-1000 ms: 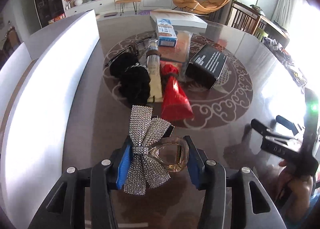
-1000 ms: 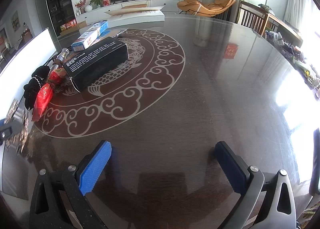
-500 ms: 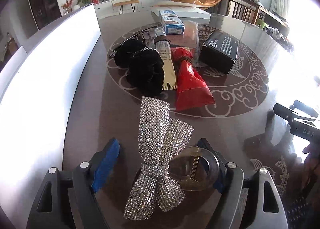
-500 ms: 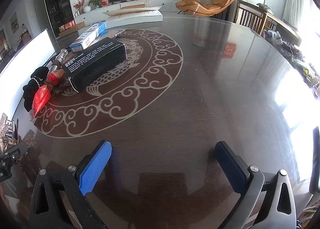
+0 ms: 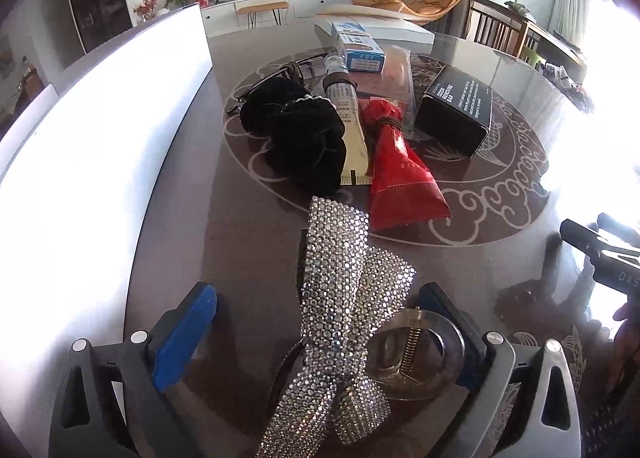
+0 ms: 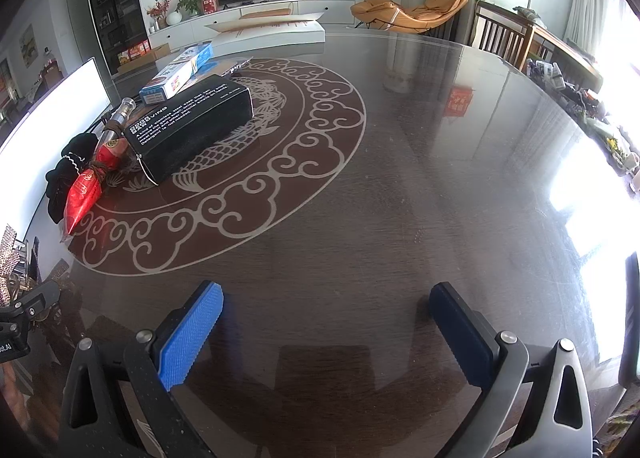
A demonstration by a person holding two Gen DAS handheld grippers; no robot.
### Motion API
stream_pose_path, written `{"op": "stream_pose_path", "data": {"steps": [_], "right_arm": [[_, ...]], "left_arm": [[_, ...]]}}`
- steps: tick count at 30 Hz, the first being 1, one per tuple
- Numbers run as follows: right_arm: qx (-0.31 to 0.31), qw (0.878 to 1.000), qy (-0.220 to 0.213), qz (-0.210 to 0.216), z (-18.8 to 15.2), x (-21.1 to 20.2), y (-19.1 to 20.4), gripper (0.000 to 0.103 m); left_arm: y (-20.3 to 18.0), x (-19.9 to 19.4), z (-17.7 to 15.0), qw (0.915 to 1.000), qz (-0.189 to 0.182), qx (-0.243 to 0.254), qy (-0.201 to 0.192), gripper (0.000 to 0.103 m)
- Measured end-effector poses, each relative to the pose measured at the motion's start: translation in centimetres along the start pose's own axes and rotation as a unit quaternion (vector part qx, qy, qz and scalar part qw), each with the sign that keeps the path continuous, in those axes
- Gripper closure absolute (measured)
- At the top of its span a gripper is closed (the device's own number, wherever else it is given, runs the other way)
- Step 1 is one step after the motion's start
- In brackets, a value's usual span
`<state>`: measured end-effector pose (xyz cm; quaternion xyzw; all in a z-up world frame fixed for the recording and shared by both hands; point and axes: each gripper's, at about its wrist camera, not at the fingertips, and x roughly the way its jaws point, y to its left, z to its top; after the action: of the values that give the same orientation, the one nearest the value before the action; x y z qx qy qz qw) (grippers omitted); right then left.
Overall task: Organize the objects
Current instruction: 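Lift the bow clip with the left tool while the right tool grasps the red snack packet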
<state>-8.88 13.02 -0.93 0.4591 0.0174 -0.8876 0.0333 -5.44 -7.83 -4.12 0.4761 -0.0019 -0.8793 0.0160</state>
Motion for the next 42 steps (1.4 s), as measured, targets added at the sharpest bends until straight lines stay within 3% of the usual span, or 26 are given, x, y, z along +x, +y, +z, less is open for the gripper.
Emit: {"op": "stream_pose_path", "data": {"steps": [8,9,11,15,16,17,19,21,23,30,37,39,41,42], "right_arm": [[-0.002,1.000,0.010,0.005,0.3,0.2,0.3,0.000],[0.006,1.000,0.024,0.018,0.7,0.2,0.5,0.000],[0.033,0.993,0.039,0.103,2.2,-0.6,2.0,0.004],[-0.051,0.982,0.037,0.180,5.8,-2.4,10.2,0.005],[-0.069,0.978,0.049,0.189,6.5,-2.0,12.1,0.010],[-0.089,0.976,0.063,0.187,7.2,-1.3,14.2,0.026],[-0.116,0.976,0.080,0.163,8.1,0.4,16.9,0.044],[-0.114,0.977,0.093,0.152,8.4,1.9,17.6,0.053],[-0.091,0.976,0.118,0.159,8.3,3.2,16.9,0.076],[-0.130,0.969,0.126,0.168,4.0,0.5,12.3,0.076],[-0.106,0.967,0.158,0.168,0.1,-2.1,6.3,0.072],[-0.105,0.969,0.159,0.158,0.5,-2.1,6.1,0.062],[-0.109,0.969,0.158,0.155,1.3,-2.0,6.5,0.042],[-0.113,0.968,0.161,0.155,1.5,-1.9,6.9,0.040]], "left_arm": [[0.0,0.2,0.1,1.0000,-0.006,0.001,-0.008,0.000],[0.0,0.2,0.1,0.9999,-0.006,0.001,-0.008,0.000],[0.0,0.3,0.2,0.9999,-0.007,0.002,-0.008,0.000],[0.0,0.3,0.1,0.9999,-0.007,0.002,-0.008,0.000],[0.0,0.3,0.1,0.9999,-0.007,0.002,-0.009,0.000],[0.0,0.3,0.1,0.9999,-0.007,0.002,-0.008,0.000],[0.0,0.3,0.1,0.9999,-0.008,0.002,-0.009,0.000],[0.0,0.4,0.1,0.9999,-0.009,0.003,-0.009,0.000],[0.0,0.5,0.2,0.9999,-0.010,0.003,-0.009,0.000],[0.1,0.5,0.2,0.9999,-0.010,0.003,-0.009,0.000],[0.1,0.6,0.3,0.9999,-0.009,0.006,-0.004,0.000],[0.0,0.7,0.7,0.9998,-0.012,0.012,0.014,0.000],[0.0,0.3,0.9,0.9997,-0.007,0.021,0.010,0.000],[0.0,0.0,1.0,0.9996,-0.002,0.026,0.004,0.000]]}}
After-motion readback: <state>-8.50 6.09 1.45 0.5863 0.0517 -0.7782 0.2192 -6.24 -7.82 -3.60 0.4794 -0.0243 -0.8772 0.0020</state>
